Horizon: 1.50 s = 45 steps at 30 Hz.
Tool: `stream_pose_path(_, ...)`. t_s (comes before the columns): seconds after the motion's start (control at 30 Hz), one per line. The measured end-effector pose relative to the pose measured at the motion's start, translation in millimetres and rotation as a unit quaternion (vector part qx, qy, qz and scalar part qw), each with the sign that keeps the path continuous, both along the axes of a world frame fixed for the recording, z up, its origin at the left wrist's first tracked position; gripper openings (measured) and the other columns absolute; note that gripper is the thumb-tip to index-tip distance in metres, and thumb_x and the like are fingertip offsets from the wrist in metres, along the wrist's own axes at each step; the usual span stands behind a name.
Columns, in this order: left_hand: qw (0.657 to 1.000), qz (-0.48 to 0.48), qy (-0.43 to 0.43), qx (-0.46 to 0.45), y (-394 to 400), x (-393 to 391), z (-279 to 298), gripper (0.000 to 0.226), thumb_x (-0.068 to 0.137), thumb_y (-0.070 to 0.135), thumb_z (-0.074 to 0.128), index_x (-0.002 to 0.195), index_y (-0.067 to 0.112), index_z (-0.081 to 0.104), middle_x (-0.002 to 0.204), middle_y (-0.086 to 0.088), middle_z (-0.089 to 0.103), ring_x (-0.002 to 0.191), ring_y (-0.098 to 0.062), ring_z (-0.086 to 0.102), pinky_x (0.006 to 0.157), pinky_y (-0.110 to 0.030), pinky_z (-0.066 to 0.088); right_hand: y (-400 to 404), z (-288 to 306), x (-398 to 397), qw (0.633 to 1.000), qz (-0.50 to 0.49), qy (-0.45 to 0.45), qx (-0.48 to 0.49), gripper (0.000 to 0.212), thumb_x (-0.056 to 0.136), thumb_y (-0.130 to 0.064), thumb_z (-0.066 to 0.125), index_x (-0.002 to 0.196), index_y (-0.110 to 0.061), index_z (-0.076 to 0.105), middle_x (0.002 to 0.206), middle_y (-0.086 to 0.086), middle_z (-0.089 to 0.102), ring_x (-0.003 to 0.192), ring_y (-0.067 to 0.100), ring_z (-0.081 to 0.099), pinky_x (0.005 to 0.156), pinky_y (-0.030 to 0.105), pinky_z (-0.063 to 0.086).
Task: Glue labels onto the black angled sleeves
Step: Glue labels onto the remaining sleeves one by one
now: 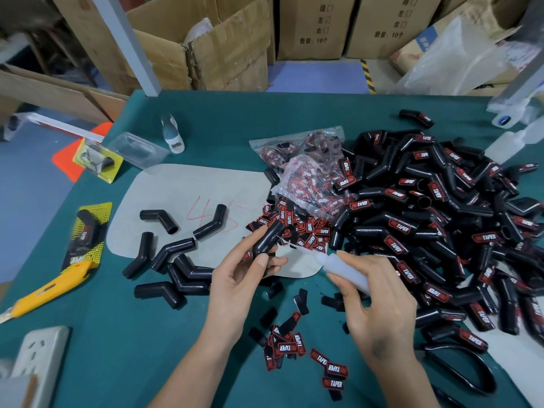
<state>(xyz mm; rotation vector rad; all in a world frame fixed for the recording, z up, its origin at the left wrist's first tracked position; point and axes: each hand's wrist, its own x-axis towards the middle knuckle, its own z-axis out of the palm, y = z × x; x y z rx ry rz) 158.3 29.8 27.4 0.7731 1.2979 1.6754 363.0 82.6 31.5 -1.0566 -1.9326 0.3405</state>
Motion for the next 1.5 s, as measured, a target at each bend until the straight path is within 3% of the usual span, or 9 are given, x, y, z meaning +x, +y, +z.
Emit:
stream_pose_path(0.23,1.0,-0.002,0.003,0.001,-1.0,-0.1,-1.2,0.04,0.097,0.03,0.066,0.136,0.037,0.069,0.118,-0.012,0.076,0.103,-0.032,0.077,0.091,-0.029,0.06,0.5,-0.6,0.8,1.0,0.007,0.003,0.003,0.021,0.096,-0.018,0.069,0.116,-0.012,0.071,0.108,-0.006,0.068,0.091,0.019,0.068,0.068,0.041,0.056)
stream_pose_path(0.43,1.0,0.002,0.002,-0.004,-0.1,-1.3,-2.0,0.042,0.101,0.014,0.06,0.136,0.036,0.069,0.117,-0.013,0.076,0.103,-0.033,0.077,0.091,-0.029,0.06,0.6,-1.1,1.3,1.0,0.007,-0.003,-0.001,0.022,0.098,-0.022,0.067,0.114,-0.009,0.073,0.106,-0.003,0.07,0.089,0.017,0.069,0.067,0.04,0.056)
stream_pose_path(0.7,1.0,-0.001,-0.002,0.001,0.1,-1.0,-1.9,0.04,0.097,0.028,0.066,0.136,0.036,0.069,0.117,-0.012,0.077,0.104,-0.034,0.077,0.091,-0.029,0.059,-0.5,-1.7,0.7,1.0,0.017,-0.001,-0.003,0.02,0.095,-0.016,0.07,0.114,-0.01,0.074,0.107,-0.002,0.071,0.09,0.021,0.07,0.069,0.043,0.057)
stream_pose_path(0.83,1.0,0.004,-0.007,0.001,0.2,-1.3,-4.3,0.04,0.101,0.015,0.061,0.135,0.036,0.07,0.117,-0.014,0.076,0.102,-0.035,0.077,0.091,-0.029,0.06,-0.2,0.7,0.4,1.0,0.012,0.004,0.002,0.02,0.098,-0.02,0.067,0.113,-0.009,0.074,0.106,-0.001,0.072,0.089,0.022,0.071,0.067,0.043,0.057)
stream_pose_path(1.03,1.0,0.001,-0.008,0.0,0.4,-1.6,-4.2,0.042,0.101,0.014,0.059,0.135,0.036,0.07,0.118,-0.014,0.076,0.103,-0.034,0.077,0.091,-0.029,0.06,-0.6,2.1,0.5,1.0,0.007,0.005,-0.001,0.021,0.098,-0.021,0.066,0.113,-0.009,0.074,0.106,-0.003,0.07,0.089,0.02,0.07,0.067,0.043,0.057)
stream_pose_path(1.27,1.0,-0.009,-0.013,0.004,-0.6,-1.8,-3.5,0.041,0.097,0.029,0.066,0.137,0.034,0.069,0.12,-0.014,0.075,0.104,-0.035,0.076,0.091,-0.03,0.06,1.7,-1.8,1.2,1.0,-0.009,0.007,-0.007,0.023,0.093,-0.015,0.072,0.115,-0.008,0.073,0.107,-0.001,0.069,0.09,0.022,0.068,0.069,0.043,0.057)
stream_pose_path(1.33,1.0,-0.009,-0.014,0.007,-0.2,-2.2,-4.2,0.041,0.096,0.03,0.066,0.137,0.034,0.069,0.119,-0.015,0.075,0.103,-0.035,0.077,0.091,-0.031,0.06,1.0,0.2,-0.4,1.0,-0.006,0.023,-0.019,0.022,0.095,-0.02,0.07,0.116,-0.013,0.072,0.11,-0.01,0.067,0.094,0.015,0.067,0.074,0.037,0.056)
stream_pose_path(1.4,1.0,-0.003,-0.023,0.008,0.5,-3.7,-5.0,0.041,0.096,0.031,0.067,0.137,0.032,0.069,0.118,-0.015,0.075,0.102,-0.035,0.077,0.091,-0.032,0.06,0.7,4.1,-2.3,0.996,-0.008,0.061,-0.061,0.024,0.096,-0.03,0.066,0.12,-0.025,0.068,0.115,-0.025,0.062,0.103,0.001,0.063,0.082,0.019,0.05)
stream_pose_path(1.5,0.999,0.012,-0.032,0.009,2.5,-6.9,-6.0,0.04,0.096,0.033,0.067,0.136,0.033,0.07,0.111,-0.013,0.076,0.096,-0.03,0.077,0.087,-0.032,0.061,4.6,5.3,-3.0,0.983,-0.013,0.091,-0.156,0.034,0.095,-0.029,0.072,0.125,-0.042,0.063,0.118,-0.027,0.063,0.112,-0.005,0.06,0.09,0.004,0.039)
